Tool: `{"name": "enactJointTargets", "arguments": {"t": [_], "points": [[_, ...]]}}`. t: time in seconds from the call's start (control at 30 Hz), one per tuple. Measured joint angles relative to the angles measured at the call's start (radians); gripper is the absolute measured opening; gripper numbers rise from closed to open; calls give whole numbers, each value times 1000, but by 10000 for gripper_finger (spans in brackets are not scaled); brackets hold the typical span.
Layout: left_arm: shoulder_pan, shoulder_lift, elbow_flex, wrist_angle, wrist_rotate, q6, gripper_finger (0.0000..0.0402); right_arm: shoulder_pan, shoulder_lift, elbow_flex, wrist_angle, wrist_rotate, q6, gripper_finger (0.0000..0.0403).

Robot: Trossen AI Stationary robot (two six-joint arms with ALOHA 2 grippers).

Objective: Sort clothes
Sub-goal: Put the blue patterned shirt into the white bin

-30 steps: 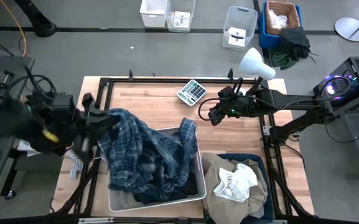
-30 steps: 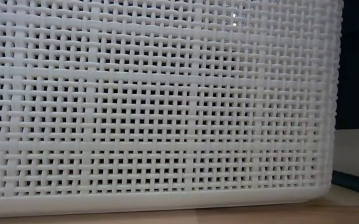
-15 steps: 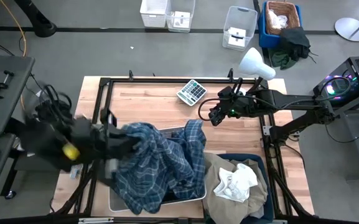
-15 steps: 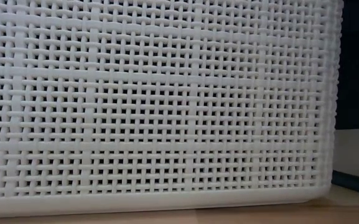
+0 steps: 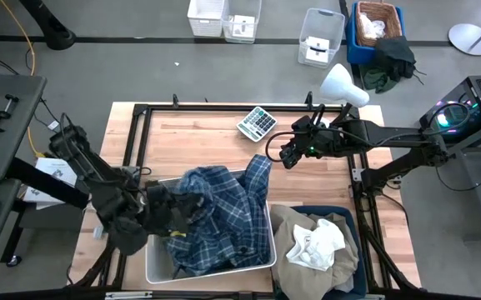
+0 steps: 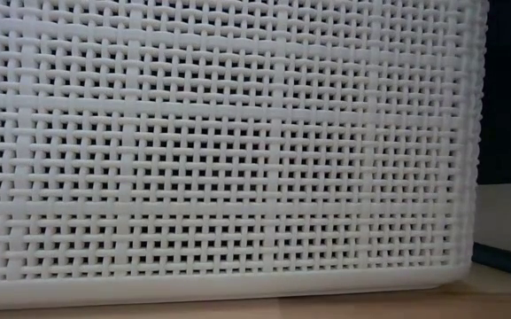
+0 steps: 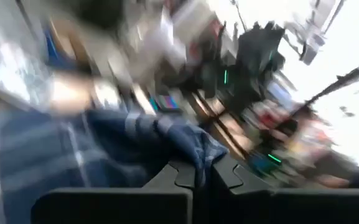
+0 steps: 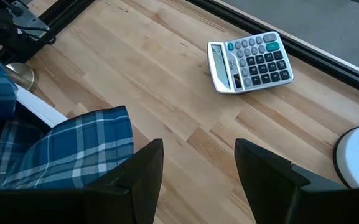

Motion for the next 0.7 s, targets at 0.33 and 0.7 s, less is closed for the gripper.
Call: {"name": "enactJointTargets", "arguments": {"t": [0.33,0.7], "points": [[40,25,-303,-126,732,-688,0,0,0,0,1,4,0,195],[82,146,-333,-106,971,-667,0,-2,169,-2,-224,-114,29,100]]}}
